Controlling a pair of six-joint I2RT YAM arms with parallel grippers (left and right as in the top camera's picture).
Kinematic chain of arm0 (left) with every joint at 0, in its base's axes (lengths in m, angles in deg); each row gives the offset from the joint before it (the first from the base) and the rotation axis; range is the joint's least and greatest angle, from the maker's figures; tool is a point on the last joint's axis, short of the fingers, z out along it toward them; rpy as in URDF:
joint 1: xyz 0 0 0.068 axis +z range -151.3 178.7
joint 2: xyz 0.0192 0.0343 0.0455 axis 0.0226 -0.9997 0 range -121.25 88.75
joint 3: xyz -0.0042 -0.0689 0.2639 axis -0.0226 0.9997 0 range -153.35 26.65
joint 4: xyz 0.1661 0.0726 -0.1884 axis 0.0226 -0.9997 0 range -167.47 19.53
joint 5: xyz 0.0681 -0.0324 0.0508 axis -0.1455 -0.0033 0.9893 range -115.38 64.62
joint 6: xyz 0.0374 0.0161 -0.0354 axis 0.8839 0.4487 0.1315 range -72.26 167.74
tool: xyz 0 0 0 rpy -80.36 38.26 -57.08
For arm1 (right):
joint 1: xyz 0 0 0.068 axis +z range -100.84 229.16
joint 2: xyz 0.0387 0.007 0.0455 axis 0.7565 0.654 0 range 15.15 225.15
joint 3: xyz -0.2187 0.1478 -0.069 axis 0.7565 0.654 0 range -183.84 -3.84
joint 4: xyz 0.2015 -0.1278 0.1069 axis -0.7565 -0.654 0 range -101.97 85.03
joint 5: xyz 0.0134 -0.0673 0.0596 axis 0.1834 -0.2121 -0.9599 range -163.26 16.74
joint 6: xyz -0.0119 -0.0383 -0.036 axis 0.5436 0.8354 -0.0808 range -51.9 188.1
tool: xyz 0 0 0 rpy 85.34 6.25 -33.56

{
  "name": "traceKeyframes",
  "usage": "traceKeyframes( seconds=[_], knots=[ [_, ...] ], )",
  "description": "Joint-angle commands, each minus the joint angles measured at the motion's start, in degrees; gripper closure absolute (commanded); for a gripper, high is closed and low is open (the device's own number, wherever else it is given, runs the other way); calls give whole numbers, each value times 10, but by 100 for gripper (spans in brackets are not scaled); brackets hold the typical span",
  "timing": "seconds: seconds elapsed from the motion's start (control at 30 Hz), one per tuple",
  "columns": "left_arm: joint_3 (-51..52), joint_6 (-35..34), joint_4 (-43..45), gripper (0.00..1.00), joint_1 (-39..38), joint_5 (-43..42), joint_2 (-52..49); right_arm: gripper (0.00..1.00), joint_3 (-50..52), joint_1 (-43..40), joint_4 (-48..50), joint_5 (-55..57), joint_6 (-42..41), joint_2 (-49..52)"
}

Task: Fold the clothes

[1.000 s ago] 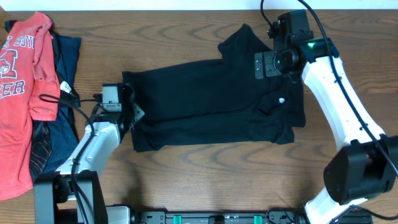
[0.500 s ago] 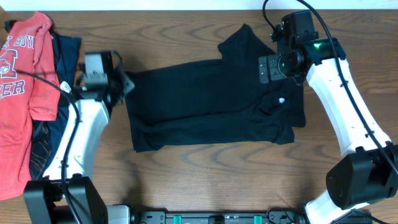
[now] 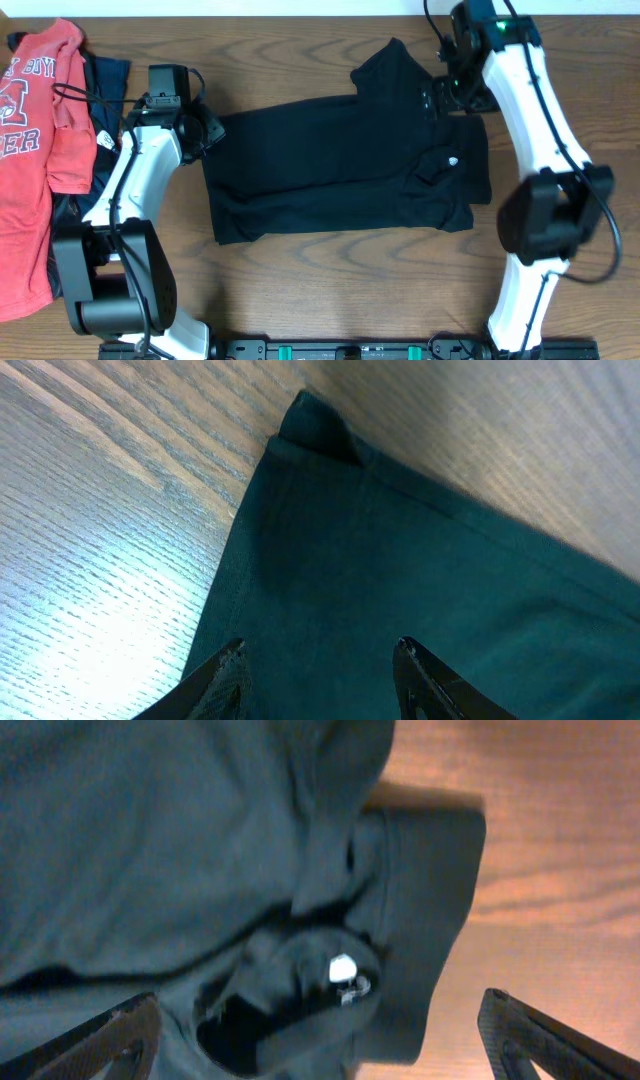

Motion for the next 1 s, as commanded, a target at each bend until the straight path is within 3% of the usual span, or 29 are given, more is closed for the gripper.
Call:
traceKeyframes(
  seconds=[0.0, 0.2, 0.63, 0.97],
  knots=[
    [-29, 16, -2, 51, 2, -7, -13, 1, -106, -3, -21, -1, 17, 51],
    [-68, 16, -13, 49, 2, -10, -35, 1, -245, -12, -47, -30, 78, 166],
    [-80, 16, -16, 48, 2, -10, -50, 1, -249, 2, 196, 21, 120, 226],
    [-80, 16, -19, 47, 1, -10, -58, 1, -249, 21, 185, -5, 125, 300]
  ],
)
